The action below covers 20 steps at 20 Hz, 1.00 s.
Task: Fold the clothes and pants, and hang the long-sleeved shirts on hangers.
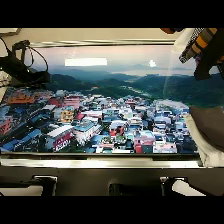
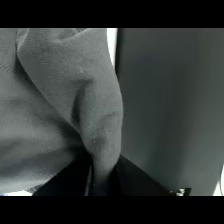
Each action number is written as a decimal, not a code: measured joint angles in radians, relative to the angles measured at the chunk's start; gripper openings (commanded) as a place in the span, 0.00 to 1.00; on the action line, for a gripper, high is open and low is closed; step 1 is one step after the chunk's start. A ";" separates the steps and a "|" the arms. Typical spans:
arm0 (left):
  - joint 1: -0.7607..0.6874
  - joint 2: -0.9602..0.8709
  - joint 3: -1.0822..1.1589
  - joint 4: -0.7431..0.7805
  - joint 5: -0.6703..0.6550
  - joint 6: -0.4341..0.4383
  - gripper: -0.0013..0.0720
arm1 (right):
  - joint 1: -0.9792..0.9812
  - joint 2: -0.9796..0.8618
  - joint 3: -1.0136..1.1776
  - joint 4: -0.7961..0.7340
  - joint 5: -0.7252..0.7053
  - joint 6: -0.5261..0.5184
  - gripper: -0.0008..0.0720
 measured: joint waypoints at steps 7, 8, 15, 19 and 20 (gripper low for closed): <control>0.000 0.000 0.000 0.000 -0.004 0.000 0.05 | 0.000 0.008 -0.046 -0.068 -0.003 -0.002 0.55; 0.000 0.000 0.000 0.000 -0.005 0.000 0.05 | 0.000 0.009 -0.047 -0.075 -0.010 -0.010 0.54; -0.005 -0.005 -0.007 -0.040 0.012 0.031 0.04 | 0.077 0.047 -0.027 0.163 -0.271 -0.185 0.08; -0.028 0.054 -0.100 -0.064 0.085 0.070 0.04 | 0.339 0.063 -0.024 0.351 -0.455 -0.356 0.06; -0.037 0.084 -0.147 -0.065 0.108 0.079 0.04 | 0.421 0.065 -0.023 0.370 -0.484 -0.387 0.06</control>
